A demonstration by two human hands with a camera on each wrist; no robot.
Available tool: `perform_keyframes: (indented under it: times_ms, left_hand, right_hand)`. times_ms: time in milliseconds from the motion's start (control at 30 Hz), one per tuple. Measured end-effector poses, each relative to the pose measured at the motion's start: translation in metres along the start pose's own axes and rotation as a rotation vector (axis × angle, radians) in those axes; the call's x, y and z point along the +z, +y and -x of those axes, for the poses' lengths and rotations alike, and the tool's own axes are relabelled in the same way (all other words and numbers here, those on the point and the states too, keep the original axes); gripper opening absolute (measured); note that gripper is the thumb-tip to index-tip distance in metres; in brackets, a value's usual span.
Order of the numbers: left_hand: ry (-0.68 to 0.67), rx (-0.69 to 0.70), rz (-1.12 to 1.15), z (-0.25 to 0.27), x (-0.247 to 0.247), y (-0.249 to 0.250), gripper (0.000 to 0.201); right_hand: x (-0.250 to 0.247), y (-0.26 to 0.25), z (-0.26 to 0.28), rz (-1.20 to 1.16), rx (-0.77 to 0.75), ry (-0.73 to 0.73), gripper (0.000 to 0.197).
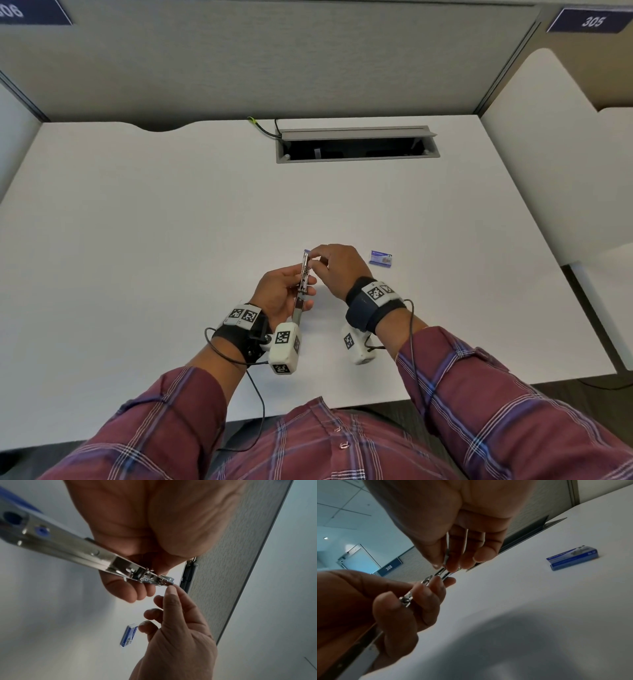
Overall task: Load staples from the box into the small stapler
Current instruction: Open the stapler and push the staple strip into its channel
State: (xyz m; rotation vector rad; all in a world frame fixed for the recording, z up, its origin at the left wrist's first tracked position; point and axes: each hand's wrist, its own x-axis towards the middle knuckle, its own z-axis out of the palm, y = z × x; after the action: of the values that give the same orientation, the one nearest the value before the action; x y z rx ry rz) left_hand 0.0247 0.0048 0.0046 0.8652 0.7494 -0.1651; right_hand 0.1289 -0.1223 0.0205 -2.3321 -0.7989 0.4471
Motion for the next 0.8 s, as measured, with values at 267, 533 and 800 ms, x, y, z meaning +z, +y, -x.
perform_keyframes:
  times_ms: [267,533,800]
  left_hand:
    - [-0.025,0.004,-0.025,0.000,-0.001,-0.004,0.033]
    - [-0.014,-0.001,0.021,-0.001,-0.006,-0.005,0.034]
    - [-0.046,0.055,-0.004,-0.006,-0.005,0.007,0.033]
  right_hand:
    - [0.003,-0.003,0.004,-0.125,0.098,-0.041,0.009]
    - [0.006,-0.005,0.005,-0.102,0.061,-0.131,0.008]
    - [0.006,-0.008,0.009,-0.180,0.095,0.062,0.007]
